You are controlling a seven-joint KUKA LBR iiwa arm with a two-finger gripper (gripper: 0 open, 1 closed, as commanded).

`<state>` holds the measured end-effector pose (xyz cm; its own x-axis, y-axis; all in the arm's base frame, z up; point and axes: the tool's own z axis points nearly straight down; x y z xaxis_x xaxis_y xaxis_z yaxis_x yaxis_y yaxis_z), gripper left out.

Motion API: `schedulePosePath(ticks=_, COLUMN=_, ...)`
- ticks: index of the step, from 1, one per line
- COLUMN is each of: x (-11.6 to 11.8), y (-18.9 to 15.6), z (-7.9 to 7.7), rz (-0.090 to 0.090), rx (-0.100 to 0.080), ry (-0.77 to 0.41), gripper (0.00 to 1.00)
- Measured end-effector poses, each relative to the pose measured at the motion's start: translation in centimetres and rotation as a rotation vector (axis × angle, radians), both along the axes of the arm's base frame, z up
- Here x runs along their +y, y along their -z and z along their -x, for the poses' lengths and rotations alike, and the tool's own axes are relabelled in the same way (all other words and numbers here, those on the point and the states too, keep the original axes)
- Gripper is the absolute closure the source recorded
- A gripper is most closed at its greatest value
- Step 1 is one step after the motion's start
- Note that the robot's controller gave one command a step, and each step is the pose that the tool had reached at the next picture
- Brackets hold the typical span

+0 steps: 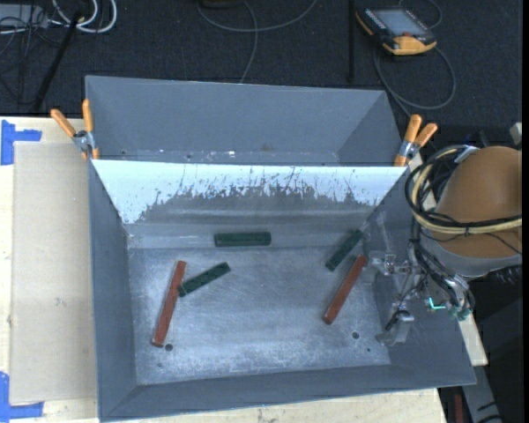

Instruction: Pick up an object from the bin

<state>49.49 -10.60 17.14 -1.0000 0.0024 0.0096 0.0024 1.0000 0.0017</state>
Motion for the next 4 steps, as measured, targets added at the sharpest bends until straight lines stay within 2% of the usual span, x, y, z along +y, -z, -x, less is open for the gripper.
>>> schedulePosePath(ticks=1, x=4.7, y=10.4, z=-1.3, rz=-0.006, rx=-0.003, ry=-0.532, gripper=0.0)
schedulePosePath(ticks=2, x=0.0, y=10.3, z=-6.9, rz=-0.007, rx=-0.006, ry=-0.409, gripper=0.0)
schedulePosePath(ticks=3, x=-0.2, y=10.2, z=-7.0, rz=-0.002, rx=-0.009, ry=-0.41, gripper=1.0)
schedulePosePath(ticks=4, x=1.3, y=3.3, z=-8.2, rz=0.001, rx=-0.018, ry=-0.524, gripper=1.0)
